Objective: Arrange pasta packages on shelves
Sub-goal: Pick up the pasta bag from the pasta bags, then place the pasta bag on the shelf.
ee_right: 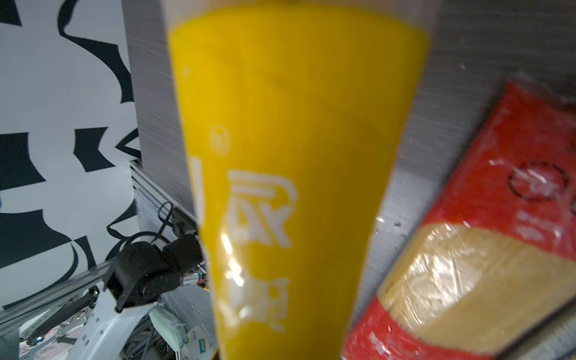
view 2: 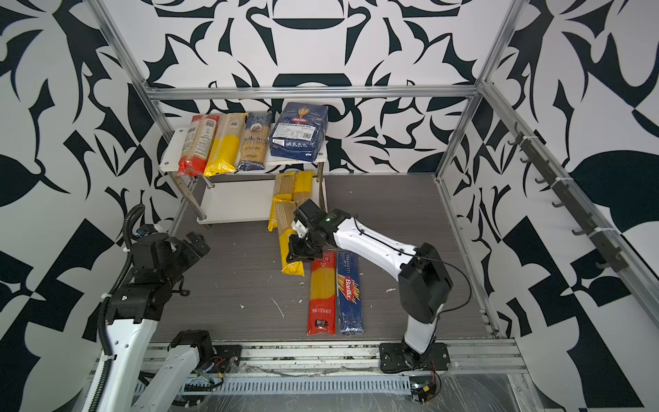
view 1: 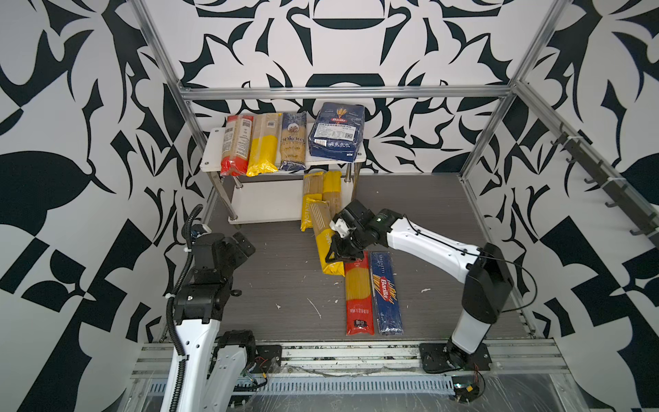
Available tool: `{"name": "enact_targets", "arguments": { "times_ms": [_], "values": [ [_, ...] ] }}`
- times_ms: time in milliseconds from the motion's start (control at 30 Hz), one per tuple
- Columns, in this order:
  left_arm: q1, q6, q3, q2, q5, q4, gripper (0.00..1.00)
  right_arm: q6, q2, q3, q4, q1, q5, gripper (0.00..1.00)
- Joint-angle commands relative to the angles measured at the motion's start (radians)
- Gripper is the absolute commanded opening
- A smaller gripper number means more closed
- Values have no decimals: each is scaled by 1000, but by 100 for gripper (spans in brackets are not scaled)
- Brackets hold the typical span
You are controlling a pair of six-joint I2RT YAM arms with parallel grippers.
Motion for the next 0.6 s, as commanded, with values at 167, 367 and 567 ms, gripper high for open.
{"name": "enact_targets", "arguments": {
  "times_ms": [167, 367, 567],
  "values": [
    [3, 26, 45, -15, 33, -44, 99, -58, 202, 395, 153, -12, -114, 0],
    [3, 57, 81, -15, -6, -60, 99, -93, 371, 642, 113, -32, -108, 0],
    [3, 75, 92, -3, 23, -33, 99, -71, 529, 876, 106, -47, -117, 0]
  ]
}}
